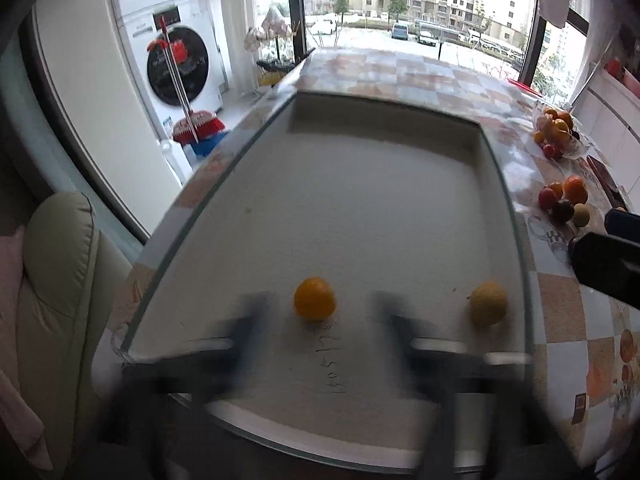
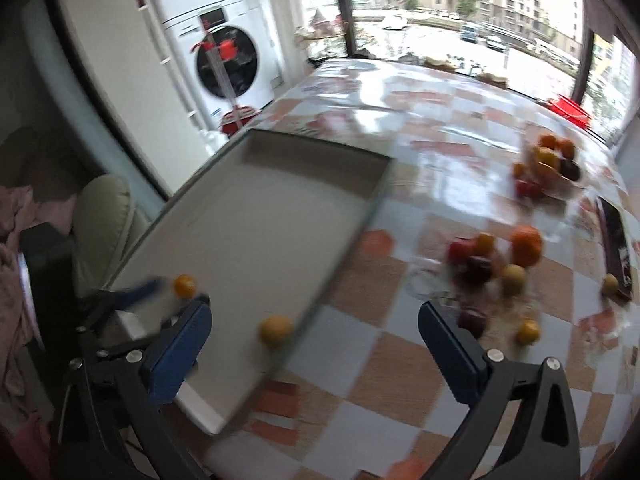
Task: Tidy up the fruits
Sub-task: 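Carry both fruits into the white tray and open both tools, then grasp the brown round fruit beside the phone with the right tool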
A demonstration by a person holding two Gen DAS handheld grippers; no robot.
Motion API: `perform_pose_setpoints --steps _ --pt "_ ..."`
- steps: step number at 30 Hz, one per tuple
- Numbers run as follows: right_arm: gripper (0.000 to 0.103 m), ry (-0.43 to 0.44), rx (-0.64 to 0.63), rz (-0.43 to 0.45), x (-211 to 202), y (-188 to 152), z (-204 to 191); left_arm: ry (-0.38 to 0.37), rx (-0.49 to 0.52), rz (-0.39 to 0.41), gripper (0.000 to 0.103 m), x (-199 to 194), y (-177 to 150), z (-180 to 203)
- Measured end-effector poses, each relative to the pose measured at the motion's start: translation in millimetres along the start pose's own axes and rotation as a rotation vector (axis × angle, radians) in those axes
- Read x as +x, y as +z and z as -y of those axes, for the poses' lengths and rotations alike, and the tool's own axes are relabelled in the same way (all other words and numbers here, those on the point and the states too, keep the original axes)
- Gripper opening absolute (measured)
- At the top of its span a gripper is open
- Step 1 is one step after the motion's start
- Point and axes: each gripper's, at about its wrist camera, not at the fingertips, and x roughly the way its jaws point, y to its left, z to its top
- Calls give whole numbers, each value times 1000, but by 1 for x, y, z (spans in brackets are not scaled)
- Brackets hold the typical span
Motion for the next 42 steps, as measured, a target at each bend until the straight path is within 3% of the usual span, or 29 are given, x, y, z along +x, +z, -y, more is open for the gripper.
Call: perform_pose_setpoints --steps 2,10,16,19,24,31,37,40,42 --pt "103 -19 26 5 -4 -2 12 8 4 93 103 -16 0 5" --pt "103 -114 200 14 -24 -29 86 -72 119 137 103 -40 7 54" --pt "103 -222 326 -21 -32 -56 152 -179 222 149 103 -54 2 111" --pt "103 -262 390 -34 -36 -68 184 -203 304 132 103 -50 -8 146" --pt "103 -291 491 -34 -40 -80 230 -212 349 61 103 -32 -19 175" --pt "103 -314 636 13 -28 -66 284 -198 351 38 103 -25 -19 181" --pt "100 -351 650 49 -6 -35 300 -174 320 27 103 -18 -12 174" --pt "88 -377 646 67 2 -24 298 -170 303 23 103 -15 -9 173" --pt "72 -413 637 71 5 -18 296 -168 298 19 103 -12 -6 174"
